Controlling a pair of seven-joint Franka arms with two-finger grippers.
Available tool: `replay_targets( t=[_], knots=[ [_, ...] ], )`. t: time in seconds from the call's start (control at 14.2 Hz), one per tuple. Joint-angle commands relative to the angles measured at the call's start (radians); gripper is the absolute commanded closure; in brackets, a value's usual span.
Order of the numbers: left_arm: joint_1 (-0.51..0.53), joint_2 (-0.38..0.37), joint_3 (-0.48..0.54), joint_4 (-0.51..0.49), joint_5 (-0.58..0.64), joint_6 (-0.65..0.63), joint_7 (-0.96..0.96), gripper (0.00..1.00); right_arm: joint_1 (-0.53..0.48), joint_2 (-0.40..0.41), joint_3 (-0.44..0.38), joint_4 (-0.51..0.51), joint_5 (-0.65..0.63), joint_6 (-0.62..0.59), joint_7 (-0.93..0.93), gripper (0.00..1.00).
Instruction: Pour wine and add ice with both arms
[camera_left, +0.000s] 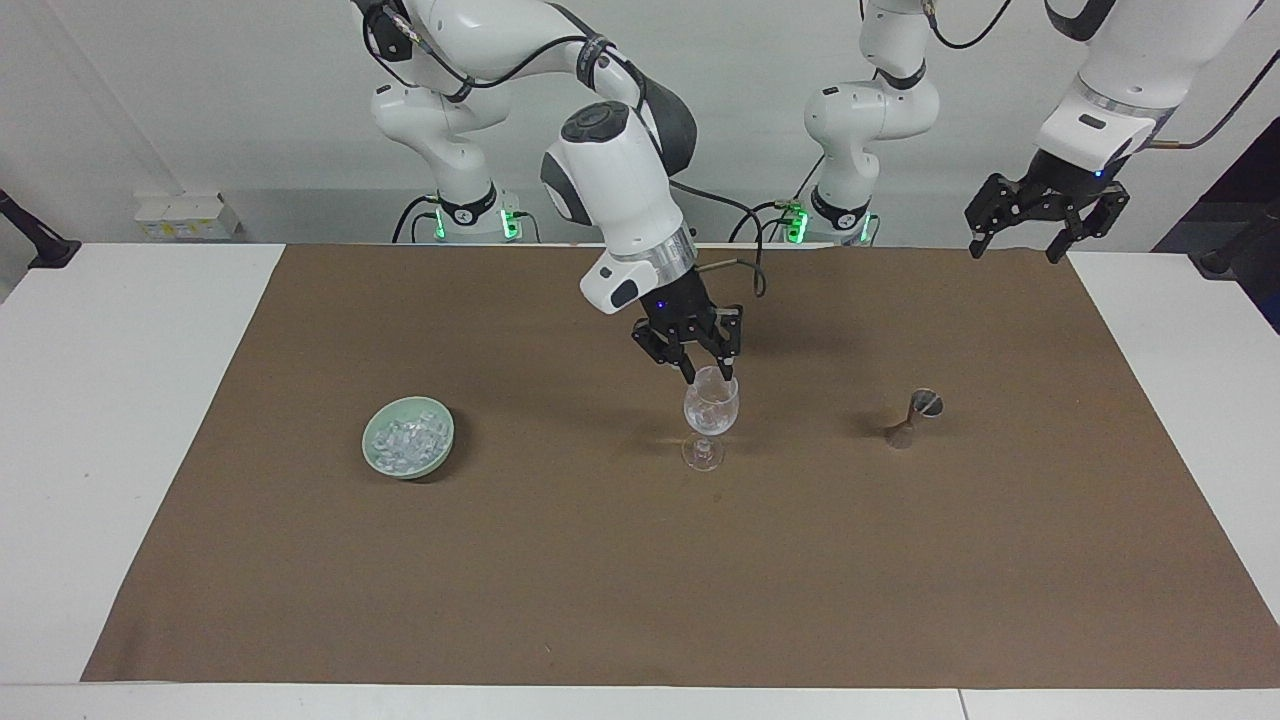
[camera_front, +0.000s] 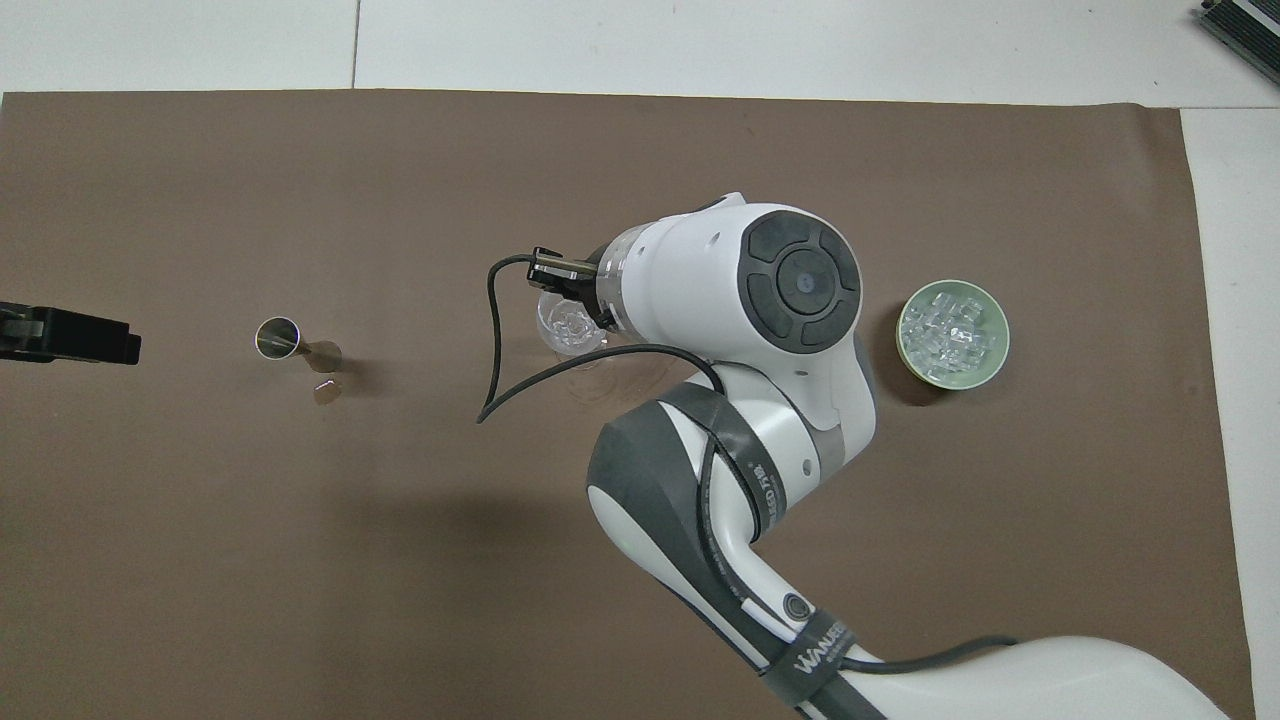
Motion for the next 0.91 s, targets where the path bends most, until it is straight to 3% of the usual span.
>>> replay_targets(
  t=[0.0, 0.14, 0.28, 0.63, 0.84],
  knots=[
    [0.003, -0.008, 0.003, 0.007, 0.010, -0.019, 0.000, 0.00, -0.063, -0.053, 0.011, -0.014, -0.087, -0.057, -0.029, 0.29],
    [0.003, -0.008, 0.003, 0.007, 0.010, -0.019, 0.000, 0.00, -0.089, -0.086, 0.011, -0.026, -0.105, -0.065, -0.056, 0.11],
    [0.003, -0.008, 0.003, 0.007, 0.010, -0.019, 0.000, 0.00, -0.109, -0.115, 0.004, -0.026, -0.113, -0.102, -0.083, 0.01],
    [0.003, -0.008, 0.003, 0.007, 0.010, -0.019, 0.000, 0.00, -0.138, -0.213, -0.075, -0.024, -0.115, -0.279, -0.222, 0.00],
    [0.003, -0.008, 0.003, 0.007, 0.010, -0.019, 0.000, 0.00, -0.172, -0.247, -0.107, -0.026, -0.115, -0.446, -0.361, 0.00]
  ],
)
